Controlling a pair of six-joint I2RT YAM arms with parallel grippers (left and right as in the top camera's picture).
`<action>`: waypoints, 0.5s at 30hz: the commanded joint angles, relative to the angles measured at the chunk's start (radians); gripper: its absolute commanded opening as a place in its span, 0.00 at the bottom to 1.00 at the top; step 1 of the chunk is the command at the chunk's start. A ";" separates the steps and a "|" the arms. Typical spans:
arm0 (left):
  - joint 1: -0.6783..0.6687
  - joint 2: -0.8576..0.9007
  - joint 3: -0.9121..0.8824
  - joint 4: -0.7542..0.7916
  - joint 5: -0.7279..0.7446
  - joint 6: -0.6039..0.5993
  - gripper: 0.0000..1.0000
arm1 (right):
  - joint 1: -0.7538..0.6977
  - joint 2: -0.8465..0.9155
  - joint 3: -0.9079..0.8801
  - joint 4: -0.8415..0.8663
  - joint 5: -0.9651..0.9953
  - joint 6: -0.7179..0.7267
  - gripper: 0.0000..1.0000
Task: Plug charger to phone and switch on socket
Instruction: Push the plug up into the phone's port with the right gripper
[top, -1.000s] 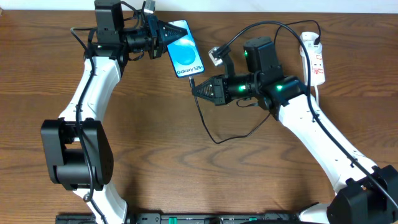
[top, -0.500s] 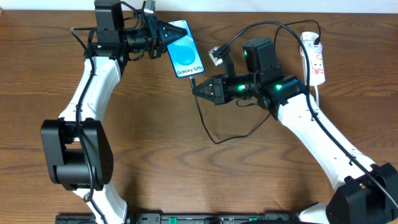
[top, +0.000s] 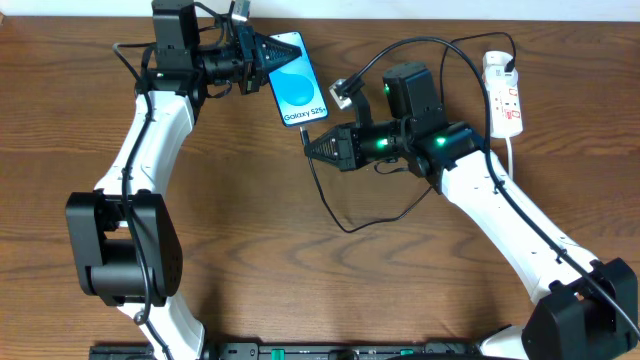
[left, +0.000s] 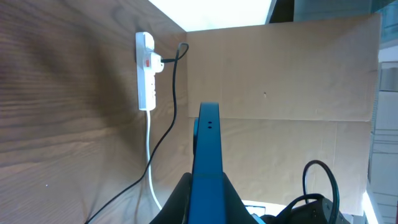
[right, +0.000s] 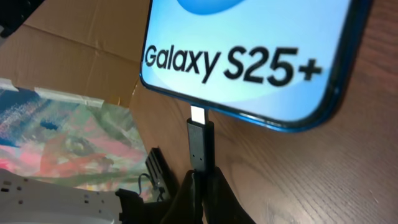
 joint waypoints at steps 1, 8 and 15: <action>0.008 0.000 0.037 0.004 0.039 0.029 0.07 | 0.006 0.007 0.005 -0.008 -0.007 0.008 0.01; 0.008 0.001 0.037 0.000 0.031 0.031 0.07 | 0.006 0.004 0.005 -0.021 -0.020 0.000 0.01; 0.008 0.001 0.037 0.000 0.031 0.031 0.07 | 0.005 0.001 0.005 -0.021 -0.026 0.000 0.01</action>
